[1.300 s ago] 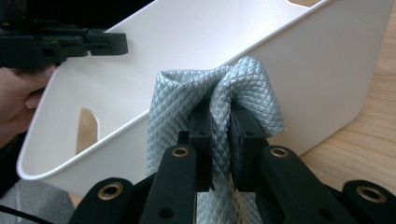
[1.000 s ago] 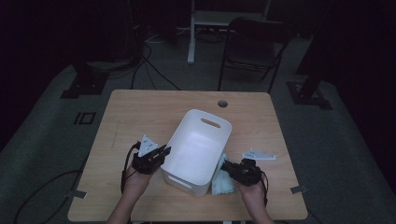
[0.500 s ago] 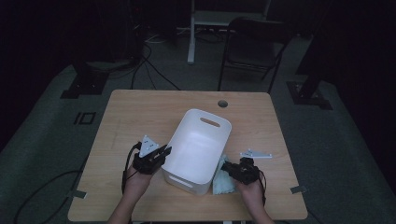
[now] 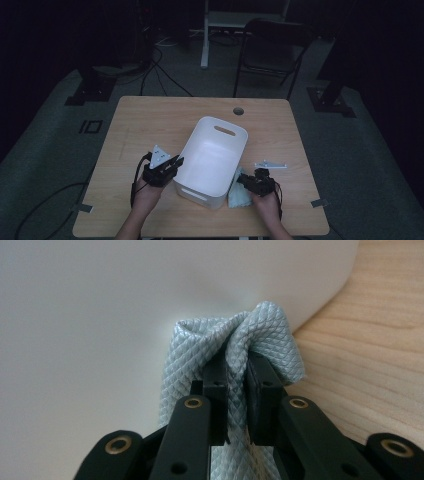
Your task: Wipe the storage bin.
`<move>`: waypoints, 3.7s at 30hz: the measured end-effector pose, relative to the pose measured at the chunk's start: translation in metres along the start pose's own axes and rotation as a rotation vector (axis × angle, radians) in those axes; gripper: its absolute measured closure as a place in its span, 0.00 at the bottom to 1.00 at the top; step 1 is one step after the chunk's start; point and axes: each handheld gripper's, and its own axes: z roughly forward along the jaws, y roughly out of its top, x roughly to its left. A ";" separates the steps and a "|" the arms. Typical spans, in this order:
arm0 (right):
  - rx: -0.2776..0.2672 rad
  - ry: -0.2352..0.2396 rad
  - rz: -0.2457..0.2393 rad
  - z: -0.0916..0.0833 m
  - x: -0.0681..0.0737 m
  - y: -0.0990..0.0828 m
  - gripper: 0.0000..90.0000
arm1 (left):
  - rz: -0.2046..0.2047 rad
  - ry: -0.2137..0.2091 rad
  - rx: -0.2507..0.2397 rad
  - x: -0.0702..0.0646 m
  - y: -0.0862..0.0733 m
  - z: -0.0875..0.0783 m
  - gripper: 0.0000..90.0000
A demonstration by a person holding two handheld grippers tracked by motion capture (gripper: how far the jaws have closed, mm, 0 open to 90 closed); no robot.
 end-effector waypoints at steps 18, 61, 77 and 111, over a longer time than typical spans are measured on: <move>0.014 0.028 -0.005 -0.010 0.003 0.000 0.91 | -0.036 0.035 -0.015 -0.003 -0.002 0.000 0.91; -0.080 0.066 -0.011 -0.029 0.035 -0.018 0.90 | -0.004 0.002 0.004 -0.005 0.001 0.002 0.91; 0.010 0.001 0.018 -0.001 0.015 -0.026 0.90 | -0.014 0.020 0.004 -0.005 0.001 0.002 0.91; -0.097 -0.038 0.072 -0.050 -0.036 0.000 0.90 | -0.033 -0.108 -0.034 -0.013 -0.001 -0.018 0.54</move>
